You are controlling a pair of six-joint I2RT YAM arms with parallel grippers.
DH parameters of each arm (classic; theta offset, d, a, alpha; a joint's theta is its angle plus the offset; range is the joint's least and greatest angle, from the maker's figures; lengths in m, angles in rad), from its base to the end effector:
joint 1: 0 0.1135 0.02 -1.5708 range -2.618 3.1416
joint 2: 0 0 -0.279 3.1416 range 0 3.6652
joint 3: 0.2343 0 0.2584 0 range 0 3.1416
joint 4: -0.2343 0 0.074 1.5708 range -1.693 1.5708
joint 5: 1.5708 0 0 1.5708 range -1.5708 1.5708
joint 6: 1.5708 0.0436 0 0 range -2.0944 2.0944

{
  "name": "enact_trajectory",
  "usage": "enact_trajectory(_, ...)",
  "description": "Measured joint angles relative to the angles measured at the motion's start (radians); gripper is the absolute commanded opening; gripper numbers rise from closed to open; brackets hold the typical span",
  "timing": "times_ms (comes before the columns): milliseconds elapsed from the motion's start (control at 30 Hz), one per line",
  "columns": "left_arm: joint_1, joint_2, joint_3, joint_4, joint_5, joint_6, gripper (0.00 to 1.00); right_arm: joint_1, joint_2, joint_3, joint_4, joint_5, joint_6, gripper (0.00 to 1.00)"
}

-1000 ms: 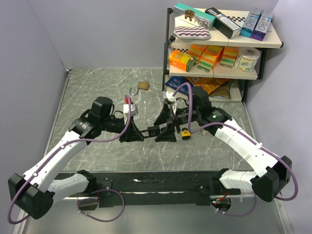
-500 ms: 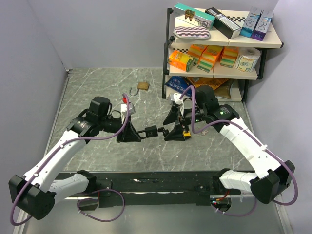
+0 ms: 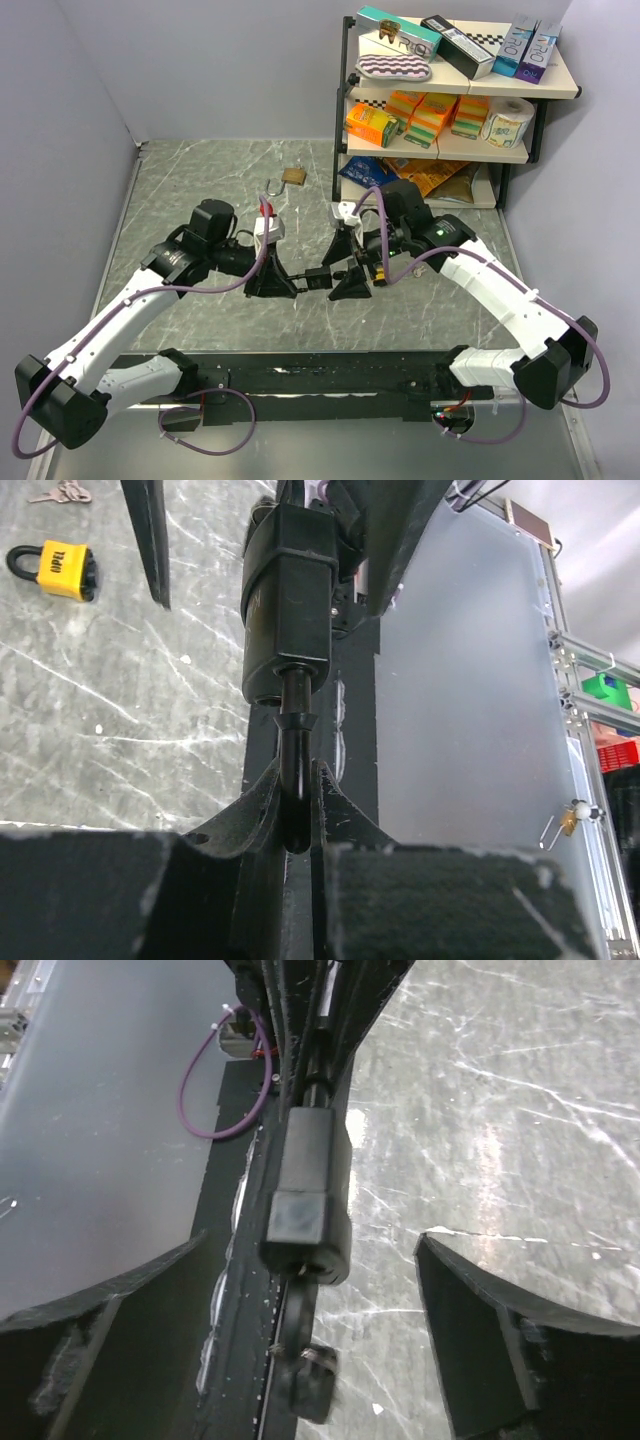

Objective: Lock with the key
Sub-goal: Lock the lock.

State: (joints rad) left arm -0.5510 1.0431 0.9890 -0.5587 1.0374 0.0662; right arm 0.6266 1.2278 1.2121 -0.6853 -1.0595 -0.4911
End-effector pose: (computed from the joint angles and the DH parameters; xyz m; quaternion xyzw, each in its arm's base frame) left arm 0.1613 -0.1432 0.3455 0.4518 0.6649 -0.5232 0.2830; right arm 0.1812 0.1781 0.3708 -0.5955 0.5507 0.4818 0.3317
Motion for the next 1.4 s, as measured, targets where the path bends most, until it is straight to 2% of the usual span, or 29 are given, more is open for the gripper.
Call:
enact_trajectory(67,-0.005,0.000,0.000,0.002,0.001,-0.004,0.01,0.007,0.010,0.001,0.003,0.000,-0.001,0.76)
enact_trajectory(133,-0.006,0.000,0.001,0.002,0.000,-0.008,0.01,0.013,0.017,0.001,0.005,0.001,-0.001,0.73)
enact_trajectory(433,-0.006,-0.001,0.013,0.046,0.010,-0.055,0.01,0.028,0.013,-0.009,0.048,-0.002,0.006,0.67)
enact_trajectory(533,-0.006,-0.001,0.013,0.074,0.023,-0.099,0.01,0.028,-0.008,-0.043,0.117,-0.010,0.033,0.57)
enact_trajectory(867,-0.006,-0.031,0.007,0.188,0.046,-0.223,0.01,0.028,-0.043,-0.101,0.285,-0.059,0.139,0.49)
enact_trajectory(1200,-0.006,-0.032,-0.003,0.226,0.065,-0.261,0.01,0.028,-0.053,-0.109,0.350,-0.094,0.212,0.51)
enact_trajectory(1300,-0.006,-0.032,-0.004,0.235,0.066,-0.270,0.01,0.029,-0.053,-0.109,0.356,-0.094,0.216,0.40)
enact_trajectory(1400,-0.006,-0.032,-0.004,0.245,0.068,-0.275,0.01,0.030,-0.053,-0.109,0.359,-0.091,0.222,0.17)
